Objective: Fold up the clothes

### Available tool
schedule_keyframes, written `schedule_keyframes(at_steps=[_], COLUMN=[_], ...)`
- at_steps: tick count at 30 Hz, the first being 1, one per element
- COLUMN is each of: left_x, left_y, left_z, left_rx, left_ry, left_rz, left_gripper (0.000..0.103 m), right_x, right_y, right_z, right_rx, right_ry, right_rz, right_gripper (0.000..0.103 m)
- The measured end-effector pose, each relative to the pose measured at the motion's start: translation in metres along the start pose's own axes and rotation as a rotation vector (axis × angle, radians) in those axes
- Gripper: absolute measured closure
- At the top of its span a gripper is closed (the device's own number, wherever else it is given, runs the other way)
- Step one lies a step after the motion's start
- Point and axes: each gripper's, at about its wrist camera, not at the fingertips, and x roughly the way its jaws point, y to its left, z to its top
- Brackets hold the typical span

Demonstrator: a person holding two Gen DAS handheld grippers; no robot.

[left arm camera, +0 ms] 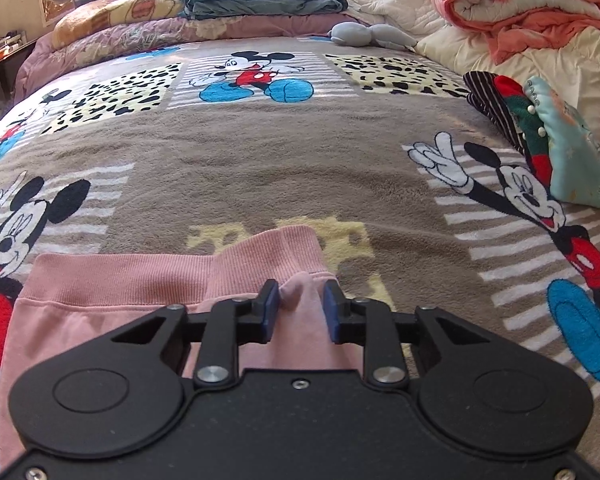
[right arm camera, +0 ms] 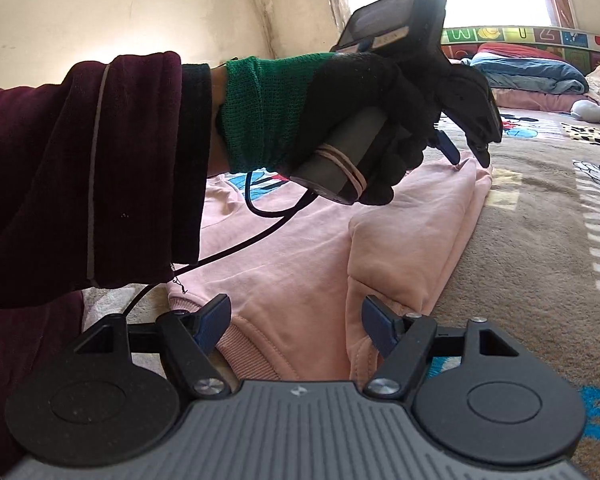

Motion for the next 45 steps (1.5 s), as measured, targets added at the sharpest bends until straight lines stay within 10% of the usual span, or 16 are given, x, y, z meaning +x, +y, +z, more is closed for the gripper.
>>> schedule_keyframes(at_steps=[19,35,45], left_x=[-0.05,-0.022,-0.005], left_y=[0.028,-0.006,-0.001], left_z=[0.003,-0.005,-0.009], left_rx=[-0.07,0.119,0.05], left_ry=[-0.16,-0.089,-0.035], left_rz=[-0.102,-0.045,-0.066], left_gripper=[0.101,0.101,0.094], right_x=[-0.005,0.027,0.021], right_y=[-0.016,0.036,0.031], right_z=[-0.009,-0.022,-0.017], right_rx=[0.113,-0.259,-0.203], right_ry=[0.031,0.189,0.159], right_rz=[0.044,-0.05,-0.047], right_gripper=[0.03,0.02,0.018])
